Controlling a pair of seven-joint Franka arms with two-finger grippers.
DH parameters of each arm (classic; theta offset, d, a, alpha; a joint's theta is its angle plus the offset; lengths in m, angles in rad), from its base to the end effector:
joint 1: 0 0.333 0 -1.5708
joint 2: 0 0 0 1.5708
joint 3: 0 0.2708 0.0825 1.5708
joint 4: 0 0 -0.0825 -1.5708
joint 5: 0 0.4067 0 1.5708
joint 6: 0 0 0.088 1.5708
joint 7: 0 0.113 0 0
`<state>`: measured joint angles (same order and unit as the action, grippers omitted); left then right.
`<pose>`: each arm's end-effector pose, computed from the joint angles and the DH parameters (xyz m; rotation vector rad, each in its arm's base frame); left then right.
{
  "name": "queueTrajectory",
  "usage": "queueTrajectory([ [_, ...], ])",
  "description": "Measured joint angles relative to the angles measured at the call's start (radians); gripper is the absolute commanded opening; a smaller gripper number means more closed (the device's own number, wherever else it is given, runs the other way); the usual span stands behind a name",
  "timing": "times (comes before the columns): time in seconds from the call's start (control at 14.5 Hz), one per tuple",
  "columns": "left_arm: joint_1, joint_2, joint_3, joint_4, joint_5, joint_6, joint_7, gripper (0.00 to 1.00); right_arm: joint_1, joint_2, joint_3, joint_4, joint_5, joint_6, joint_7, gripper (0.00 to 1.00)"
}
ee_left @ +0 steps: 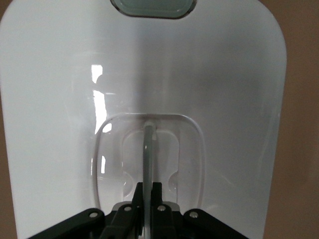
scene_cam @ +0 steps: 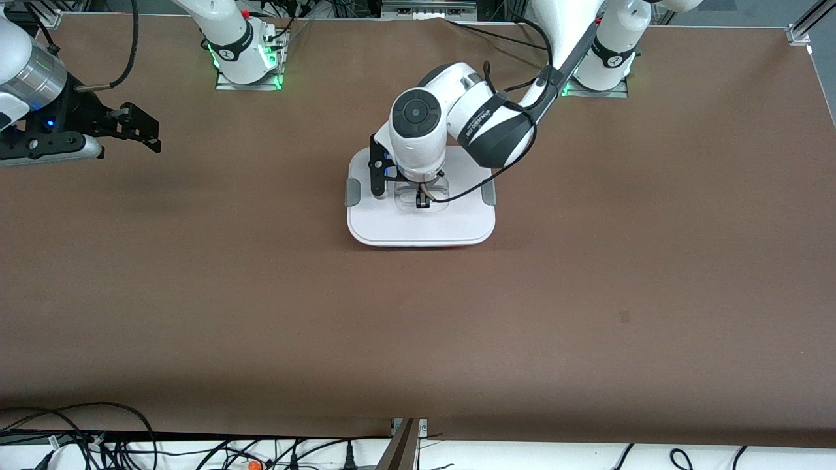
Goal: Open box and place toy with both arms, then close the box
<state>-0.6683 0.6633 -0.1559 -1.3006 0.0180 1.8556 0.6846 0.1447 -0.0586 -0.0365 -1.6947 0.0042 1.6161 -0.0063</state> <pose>0.5009 -0.5096 0.2984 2.2556 -2.0740 -0.1627 0.5601 0.0609 0.5492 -3.1310 -0.1792 0.0319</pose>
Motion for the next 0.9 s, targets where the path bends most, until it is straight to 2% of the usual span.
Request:
queueTrajectory([
  [0.9, -0.030, 0.005, 0.001, -0.001, 0.034, -0.013, -0.076, 0.00, -0.003, 0.042, 0.000, 0.063, 0.000, -0.046, 0.013, 1.00],
])
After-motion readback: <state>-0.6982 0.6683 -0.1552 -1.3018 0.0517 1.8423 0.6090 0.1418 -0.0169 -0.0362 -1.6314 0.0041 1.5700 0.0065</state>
